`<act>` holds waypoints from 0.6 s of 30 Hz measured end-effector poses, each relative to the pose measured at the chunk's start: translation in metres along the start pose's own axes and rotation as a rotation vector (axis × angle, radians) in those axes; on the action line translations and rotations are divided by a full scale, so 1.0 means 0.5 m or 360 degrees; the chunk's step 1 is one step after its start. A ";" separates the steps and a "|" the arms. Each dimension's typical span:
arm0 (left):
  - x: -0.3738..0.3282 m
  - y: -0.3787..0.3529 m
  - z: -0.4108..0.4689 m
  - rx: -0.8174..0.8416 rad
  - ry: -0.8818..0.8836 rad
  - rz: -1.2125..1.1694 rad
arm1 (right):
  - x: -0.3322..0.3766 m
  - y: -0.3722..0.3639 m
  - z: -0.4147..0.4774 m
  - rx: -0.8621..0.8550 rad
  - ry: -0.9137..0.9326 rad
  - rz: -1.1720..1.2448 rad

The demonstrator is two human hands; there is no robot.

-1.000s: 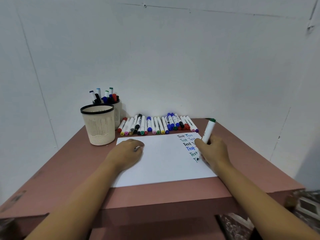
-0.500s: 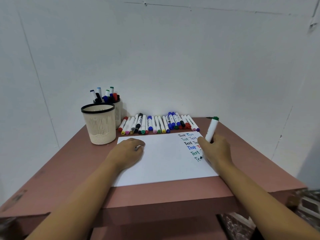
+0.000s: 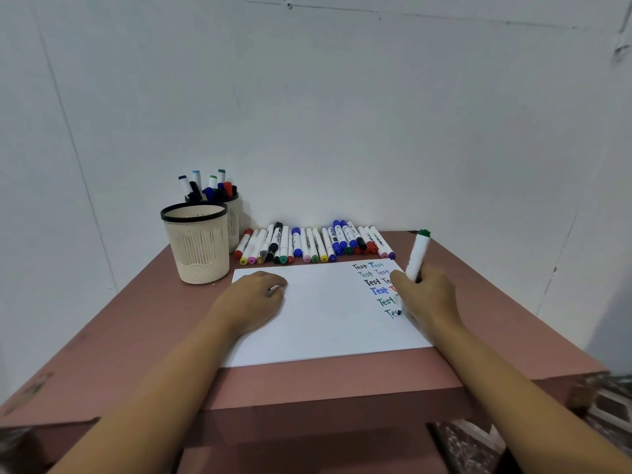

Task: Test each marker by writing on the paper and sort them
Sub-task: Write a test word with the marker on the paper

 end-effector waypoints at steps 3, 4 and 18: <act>0.001 -0.001 0.000 0.0004 -0.0002 0.0008 | 0.001 0.003 0.002 -0.0015 -0.0006 0.0011; 0.001 -0.001 0.001 0.0007 -0.0004 0.0008 | 0.001 0.007 0.002 -0.0046 -0.0003 0.0028; 0.002 -0.002 0.002 0.0027 -0.0010 0.0001 | 0.002 0.007 0.001 -0.0043 0.0027 0.0044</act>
Point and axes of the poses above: each hand's wrist, its own z-axis towards the middle knuckle, its own y-axis out of the back of the hand, x = y × z, the point moved 7 cm from there along z, towards the middle knuckle, and after that the axes turned 12 degrees about -y, right-handed, at the moved point
